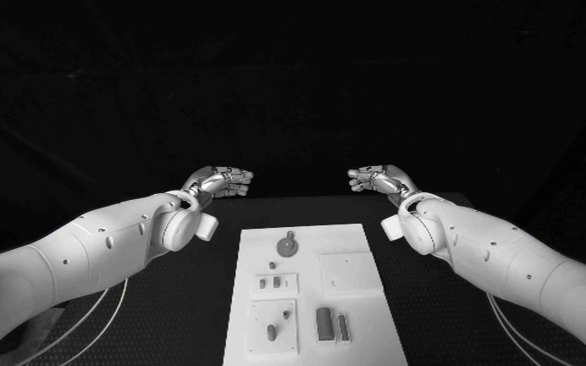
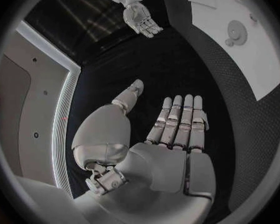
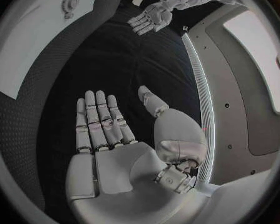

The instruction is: Assemble the parts on the task board

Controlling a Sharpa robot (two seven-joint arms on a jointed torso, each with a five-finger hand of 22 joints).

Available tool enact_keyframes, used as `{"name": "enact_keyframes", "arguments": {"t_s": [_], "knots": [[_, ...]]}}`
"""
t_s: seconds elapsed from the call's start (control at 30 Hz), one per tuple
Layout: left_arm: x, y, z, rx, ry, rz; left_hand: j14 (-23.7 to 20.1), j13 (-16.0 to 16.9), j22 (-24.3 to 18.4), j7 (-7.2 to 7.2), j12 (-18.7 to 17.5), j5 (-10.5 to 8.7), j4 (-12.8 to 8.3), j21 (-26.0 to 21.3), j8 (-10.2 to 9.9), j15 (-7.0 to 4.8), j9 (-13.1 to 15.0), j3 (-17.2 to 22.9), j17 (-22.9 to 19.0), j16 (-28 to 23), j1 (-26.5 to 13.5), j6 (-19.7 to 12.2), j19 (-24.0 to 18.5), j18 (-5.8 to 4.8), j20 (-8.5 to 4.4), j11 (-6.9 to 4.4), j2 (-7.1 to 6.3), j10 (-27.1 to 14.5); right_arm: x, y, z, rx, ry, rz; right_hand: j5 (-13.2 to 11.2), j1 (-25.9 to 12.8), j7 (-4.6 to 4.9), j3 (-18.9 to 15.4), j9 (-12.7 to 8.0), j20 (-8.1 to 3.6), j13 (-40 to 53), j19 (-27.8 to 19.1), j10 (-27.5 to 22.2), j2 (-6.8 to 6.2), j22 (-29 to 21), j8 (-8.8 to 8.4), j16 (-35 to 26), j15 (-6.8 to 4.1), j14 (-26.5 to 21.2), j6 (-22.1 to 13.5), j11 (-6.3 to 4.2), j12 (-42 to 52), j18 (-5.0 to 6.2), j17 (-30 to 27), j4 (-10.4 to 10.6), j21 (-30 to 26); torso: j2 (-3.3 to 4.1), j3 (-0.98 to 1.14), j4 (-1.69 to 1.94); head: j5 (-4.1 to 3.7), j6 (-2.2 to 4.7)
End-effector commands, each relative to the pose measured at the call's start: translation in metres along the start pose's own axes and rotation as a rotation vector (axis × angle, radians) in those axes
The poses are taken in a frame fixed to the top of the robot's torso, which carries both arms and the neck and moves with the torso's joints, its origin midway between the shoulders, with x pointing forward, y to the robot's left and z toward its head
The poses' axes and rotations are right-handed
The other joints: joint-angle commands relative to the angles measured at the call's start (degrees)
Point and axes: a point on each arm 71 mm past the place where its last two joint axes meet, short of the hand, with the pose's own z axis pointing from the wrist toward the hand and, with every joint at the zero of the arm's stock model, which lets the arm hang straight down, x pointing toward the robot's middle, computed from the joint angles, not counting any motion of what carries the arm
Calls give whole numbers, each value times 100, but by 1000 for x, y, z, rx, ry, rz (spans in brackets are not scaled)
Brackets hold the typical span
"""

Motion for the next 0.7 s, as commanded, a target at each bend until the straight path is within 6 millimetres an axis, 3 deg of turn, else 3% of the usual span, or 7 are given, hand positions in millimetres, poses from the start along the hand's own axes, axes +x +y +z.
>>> {"name": "enact_keyframes", "arguments": {"t_s": [0.03, 0.2, 0.23, 0.3, 0.33, 0.5, 0.7], "knots": [[5, -5, 3, 54, 7, -43, -114, -77, -88, -37, -27, -22, 43, -22, -61, 12, -13, -96, -22, -84, -157, -155, -135, -86, 39, -33, -15, -190, 4, 4, -1, -59, 46, 82, 3, -39, 11, -115, -59, 34, -291, 53, 100, 9, -49, 26, -123, -1, 33, -74, -5, -125, -40, -98, 12, -81, -63, 36, 22, 32, 99], [5, -5, 3, 55, 14, -48, -170, -134, -175, -7, -3, -24, 152, -3, -41, 41, 18, -160, -18, -131, -323, -210, -202, -86, 61, -27, 68, -241, 6, 5, -1, -61, 59, 88, 2, -11, 40, -192, -137, 58, -597, 118, 215, 43, -95, 72, -201, 5, 141, -91, 13, -213, 4, -178, 29, -177, -70, 57, 17, 56, 160], [5, -2, 3, 21, 6, -20, -3168, -855, -4890, -814, -383, -305, 1548, -372, -1174, -1044, -2953, -2593, -1303, -2855, -5123, -3609, -3396, -86, -657, -808, 406, -4519, 2, 1, -1, -24, 19, 43, -288, -4201, -1153, -3236, -3830, -983, -2514, -2732, -4859, 54, -2002, -519, -2547, -1062, -4061, -4480, -1045, -1304, -610, -2652, 1619, -1426, -51, 32, 16, 37, 114], [7, -2, 2, 24, 2, -23, -3168, -855, -4890, -814, -383, -305, 1548, -372, -1174, -1044, -2953, -2593, -1303, -2855, -5123, -3609, -3396, -86, -657, -808, 406, -4519, 3, 2, -2, -27, 15, 46, -288, -4201, -1153, -3236, -3830, -983, -2514, -2732, -4859, 54, -2333, -519, -2547, -1062, -4061, -4480, -1045, -1304, -610, -2652, 1619, -1426, -59, 10, 17, 11, 113], [8, -2, 1, 26, 0, -25, -3168, -855, -4890, -814, -383, -305, 1548, -372, -1174, -1044, -2953, -2593, -1303, -2855, -5123, -3609, -3396, -86, -657, -808, 406, -4519, 3, 3, -2, -29, 13, 49, -288, -4201, -1153, -3236, -3830, -983, -2514, -2732, -4859, 54, -6450, -519, -2547, -1062, -4061, -4480, -1045, -1304, -610, -2652, 1619, -1426, -64, -7, 19, -8, 113], [20, -3, -5, 49, -30, -52, -3168, -855, -4890, -814, -383, -305, 1548, -372, -1174, -1044, -2953, -2593, -1303, -2855, -5123, -3609, -3396, -86, -657, -808, 406, -4519, 8, 8, -8, -49, -15, 80, -288, -4201, -1153, -3236, -3830, -983, -2514, -2732, -4859, 54, -6450, -519, -2547, -1062, -4061, -4480, -1045, -1304, -610, -2652, 1619, -1426, -107, -136, 28, -161, 107], [44, -5, -19, 86, -92, -102, -3168, -855, -4890, -814, -383, -305, 1548, -372, -1174, -1044, -2953, -2593, -1303, -2855, -5123, -3609, -3396, -86, -657, -808, 406, -4519, 17, 19, -23, -73, -71, 141, -288, -4201, -1153, -3236, -3830, -983, -2514, -2732, -4859, 54, -6450, -519, -2547, -1062, -4061, -4480, -1045, -1304, -610, -2652, 1619, -1426, -115, -159, 29, -188, 106]]}}
